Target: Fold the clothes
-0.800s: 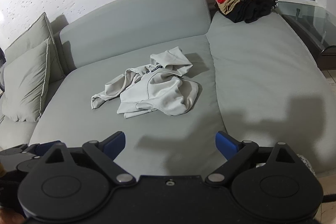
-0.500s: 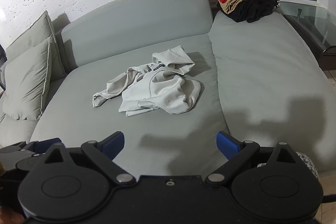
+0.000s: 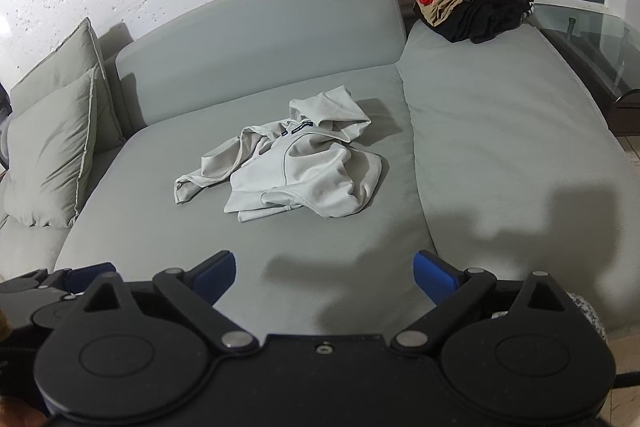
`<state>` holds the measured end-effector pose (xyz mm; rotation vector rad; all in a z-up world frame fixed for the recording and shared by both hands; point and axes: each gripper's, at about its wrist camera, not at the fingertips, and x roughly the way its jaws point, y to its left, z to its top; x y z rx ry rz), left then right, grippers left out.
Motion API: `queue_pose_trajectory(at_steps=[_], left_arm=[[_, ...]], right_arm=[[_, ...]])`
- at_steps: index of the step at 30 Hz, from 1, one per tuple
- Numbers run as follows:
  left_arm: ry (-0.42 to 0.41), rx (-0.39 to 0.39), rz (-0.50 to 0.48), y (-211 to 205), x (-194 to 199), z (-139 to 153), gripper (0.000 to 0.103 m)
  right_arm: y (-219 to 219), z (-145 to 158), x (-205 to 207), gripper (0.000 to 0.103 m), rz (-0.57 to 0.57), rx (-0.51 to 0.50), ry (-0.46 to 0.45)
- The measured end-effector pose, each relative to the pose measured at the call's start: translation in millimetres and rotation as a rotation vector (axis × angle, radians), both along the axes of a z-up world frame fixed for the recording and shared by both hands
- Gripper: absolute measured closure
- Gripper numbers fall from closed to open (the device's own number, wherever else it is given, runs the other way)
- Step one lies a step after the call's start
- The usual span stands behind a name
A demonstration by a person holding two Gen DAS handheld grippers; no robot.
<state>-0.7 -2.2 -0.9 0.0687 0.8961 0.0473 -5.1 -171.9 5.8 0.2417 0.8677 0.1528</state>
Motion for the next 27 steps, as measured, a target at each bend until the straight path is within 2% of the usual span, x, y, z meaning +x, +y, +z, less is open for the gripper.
queue_pose_trajectory(at_steps=[27], left_arm=[[0.005,-0.007,0.006,0.8,1.5,-0.6,0.004]], right_arm=[[0.4,1.7,1.3,0.005,0.001,-0.002,-0.002]])
